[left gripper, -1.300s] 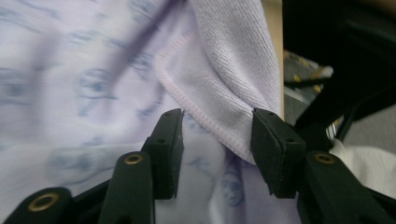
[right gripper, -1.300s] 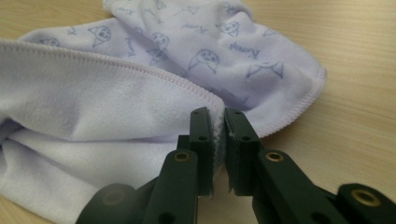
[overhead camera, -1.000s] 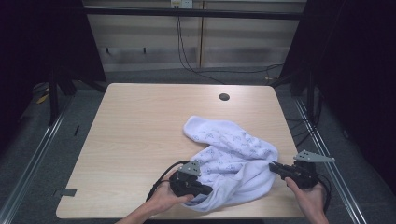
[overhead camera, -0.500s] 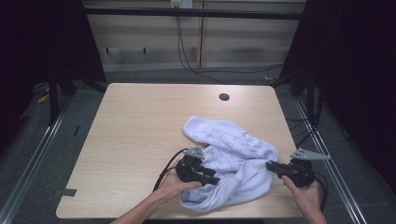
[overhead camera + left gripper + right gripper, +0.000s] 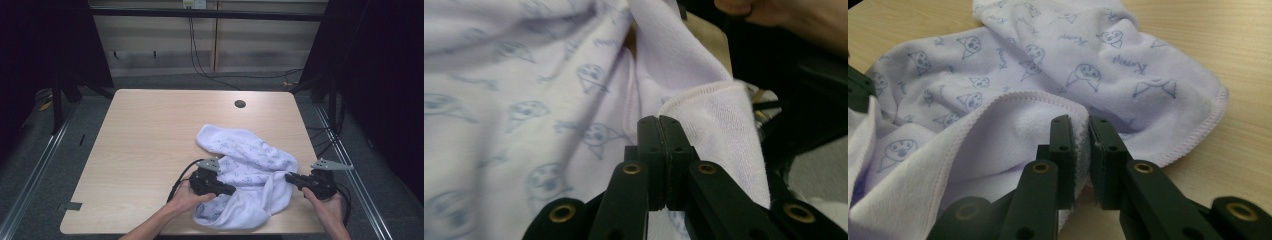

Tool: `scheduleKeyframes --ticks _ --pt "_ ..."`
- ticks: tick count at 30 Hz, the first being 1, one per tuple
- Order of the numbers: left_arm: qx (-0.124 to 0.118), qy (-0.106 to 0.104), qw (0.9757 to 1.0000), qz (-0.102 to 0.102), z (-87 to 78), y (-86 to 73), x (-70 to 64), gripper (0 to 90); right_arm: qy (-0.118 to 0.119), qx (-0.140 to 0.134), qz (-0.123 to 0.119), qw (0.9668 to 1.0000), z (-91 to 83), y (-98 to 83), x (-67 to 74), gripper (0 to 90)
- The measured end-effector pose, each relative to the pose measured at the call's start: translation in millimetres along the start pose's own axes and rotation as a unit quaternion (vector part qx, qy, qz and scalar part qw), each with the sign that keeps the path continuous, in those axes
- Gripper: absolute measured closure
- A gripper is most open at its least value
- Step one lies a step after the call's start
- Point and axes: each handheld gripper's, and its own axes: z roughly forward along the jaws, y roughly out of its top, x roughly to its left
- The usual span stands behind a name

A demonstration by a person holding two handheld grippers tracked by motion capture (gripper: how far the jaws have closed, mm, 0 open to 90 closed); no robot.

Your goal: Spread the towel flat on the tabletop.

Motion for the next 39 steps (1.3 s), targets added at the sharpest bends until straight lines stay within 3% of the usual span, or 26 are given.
scheduleKeyframes --ticks 4,7,9,14,19,21,22,23,26,28,31,34,37,39 --pt "-0.041 0.029 0.9987 -0.011 -31.8 2.8 7.7 89.6 -0.003 -0.005 0.002 1.0000 -2.8 2.5 -2.0 80.9" --pt "-0.078 0.054 0.9954 -0.018 -64.8 4.7 15.2 89.7 -0.008 -0.017 0.008 0.9998 -8.3 7.5 -6.6 81.6" --pt "-0.103 0.076 0.9914 -0.029 -86.4 3.9 22.5 89.8 -0.009 -0.028 0.010 0.9995 -10.5 12.9 -11.5 82.4" --pt "-0.151 0.139 0.9774 -0.051 -132.9 7.3 43.4 90.0 -0.009 -0.061 0.018 0.9979 -11.9 38.2 -21.0 83.3" --pt "-0.192 0.170 0.9646 -0.061 -171.3 26.5 57.7 90.0 0.007 -0.103 0.018 0.9945 -10.7 82.1 -31.1 90.0" --pt "-0.182 0.168 0.9666 -0.065 -174.7 28.3 60.2 90.0 0.016 -0.108 0.025 0.9937 -11.3 99.0 -32.4 88.9" --pt "-0.171 0.160 0.9699 -0.067 -171.0 24.9 61.5 90.0 0.030 -0.093 0.023 0.9950 -10.2 103.4 -31.9 84.2" --pt "-0.163 0.155 0.9718 -0.069 -166.8 21.3 62.1 90.0 0.027 -0.077 0.009 0.9966 -7.9 101.0 -29.4 81.3" --pt "-0.126 0.148 0.9771 -0.086 -143.5 1.6 69.7 84.5 0.021 -0.040 -0.001 0.9990 2.4 78.0 -28.7 79.5" --pt "-0.102 0.148 0.9791 -0.096 -130.5 -8.3 73.9 80.6 0.010 -0.014 -0.004 0.9998 13.0 59.8 -31.6 76.5" --pt "-0.083 0.133 0.9822 -0.104 -116.5 -17.7 76.4 72.5 0.016 0.004 0.018 0.9997 24.9 35.3 -38.9 72.4" --pt "-0.054 0.144 0.9823 -0.107 -105.4 -23.0 83.0 66.1 0.010 0.021 0.011 0.9997 29.4 26.5 -44.2 69.0" --pt "-0.042 0.146 0.9810 -0.120 -99.4 -28.7 92.7 61.7 0.018 0.008 0.025 0.9995 25.3 23.3 -47.6 68.2" --pt "-0.037 0.150 0.9798 -0.127 -96.6 -31.5 98.1 59.2 0.019 0.016 0.017 0.9996 27.0 19.5 -47.0 67.3"
